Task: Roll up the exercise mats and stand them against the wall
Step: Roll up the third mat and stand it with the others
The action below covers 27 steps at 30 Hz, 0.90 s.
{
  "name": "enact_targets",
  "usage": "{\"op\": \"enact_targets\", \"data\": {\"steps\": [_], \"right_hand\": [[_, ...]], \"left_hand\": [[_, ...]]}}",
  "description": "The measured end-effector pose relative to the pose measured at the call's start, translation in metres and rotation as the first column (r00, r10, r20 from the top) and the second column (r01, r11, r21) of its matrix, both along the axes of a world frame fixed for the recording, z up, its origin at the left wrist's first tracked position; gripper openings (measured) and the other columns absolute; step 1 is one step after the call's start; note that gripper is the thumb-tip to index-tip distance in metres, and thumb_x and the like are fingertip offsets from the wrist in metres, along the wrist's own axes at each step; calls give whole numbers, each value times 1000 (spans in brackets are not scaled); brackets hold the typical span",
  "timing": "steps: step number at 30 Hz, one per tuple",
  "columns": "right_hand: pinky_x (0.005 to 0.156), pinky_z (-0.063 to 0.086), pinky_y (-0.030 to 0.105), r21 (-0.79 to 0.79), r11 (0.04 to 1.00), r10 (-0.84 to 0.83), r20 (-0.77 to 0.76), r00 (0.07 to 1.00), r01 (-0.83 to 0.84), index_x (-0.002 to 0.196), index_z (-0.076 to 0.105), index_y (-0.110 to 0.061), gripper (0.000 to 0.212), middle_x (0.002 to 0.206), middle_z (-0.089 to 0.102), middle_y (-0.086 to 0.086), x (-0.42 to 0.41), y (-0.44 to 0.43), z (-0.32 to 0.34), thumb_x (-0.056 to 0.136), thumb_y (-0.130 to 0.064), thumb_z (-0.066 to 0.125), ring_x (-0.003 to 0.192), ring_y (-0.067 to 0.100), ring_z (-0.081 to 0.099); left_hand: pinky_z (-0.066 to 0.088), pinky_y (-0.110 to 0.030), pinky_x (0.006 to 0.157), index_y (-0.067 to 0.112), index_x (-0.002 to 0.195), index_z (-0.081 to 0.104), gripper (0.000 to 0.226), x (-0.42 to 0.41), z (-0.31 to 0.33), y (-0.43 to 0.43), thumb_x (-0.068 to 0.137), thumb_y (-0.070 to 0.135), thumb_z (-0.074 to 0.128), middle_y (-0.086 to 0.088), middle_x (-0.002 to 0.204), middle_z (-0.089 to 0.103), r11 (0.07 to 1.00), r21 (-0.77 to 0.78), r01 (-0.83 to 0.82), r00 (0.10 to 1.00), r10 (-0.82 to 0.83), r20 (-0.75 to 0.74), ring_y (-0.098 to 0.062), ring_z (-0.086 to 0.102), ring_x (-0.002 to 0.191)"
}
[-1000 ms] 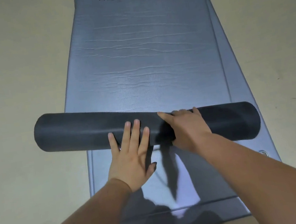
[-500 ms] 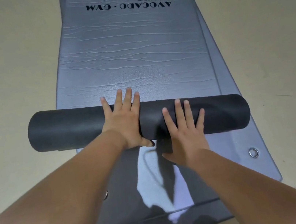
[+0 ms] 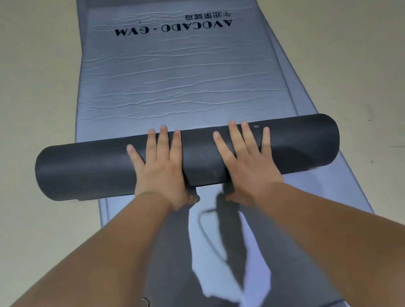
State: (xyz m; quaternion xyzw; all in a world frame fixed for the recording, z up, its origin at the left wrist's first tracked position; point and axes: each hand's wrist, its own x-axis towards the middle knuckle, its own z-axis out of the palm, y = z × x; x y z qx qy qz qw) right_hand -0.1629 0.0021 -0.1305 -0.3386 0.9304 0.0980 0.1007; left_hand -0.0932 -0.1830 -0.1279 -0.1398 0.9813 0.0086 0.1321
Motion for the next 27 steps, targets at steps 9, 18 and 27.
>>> {"op": "enact_targets", "data": {"steps": [9, 18, 27], "right_hand": [[120, 14, 71, 13, 999, -34, 51, 998, 33, 163, 3, -28, 115, 158, 33, 11, -38, -23, 14, 79, -27, 80, 147, 32, 29], [120, 13, 70, -11, 998, -57, 268, 962, 62, 160, 13, -31, 105, 147, 43, 5, 45, 21, 36, 78, -30, 78, 140, 29, 36], [116, -19, 71, -103, 989, -81, 208, 975, 104, 160, -19, -31, 134, 164, -38, 13, 143, 68, 14, 71, -76, 71, 151, 37, -36]], "left_hand": [[26, -71, 109, 23, 138, 35, 93, -41, 23, -19, 59, 41, 82, -2, 125, 50, 998, -9, 62, 995, -61, 82, -28, 45, 122], [40, -59, 98, 25, 105, 40, 60, 33, 53, 24, 58, 26, 78, 2, 98, 49, 995, 82, 58, 941, -82, 328, -23, 43, 96], [34, -53, 102, 28, 133, 43, 94, 51, 53, 28, 53, 43, 90, 0, 126, 54, 991, 121, 53, 925, -94, 367, -24, 48, 118]]}}
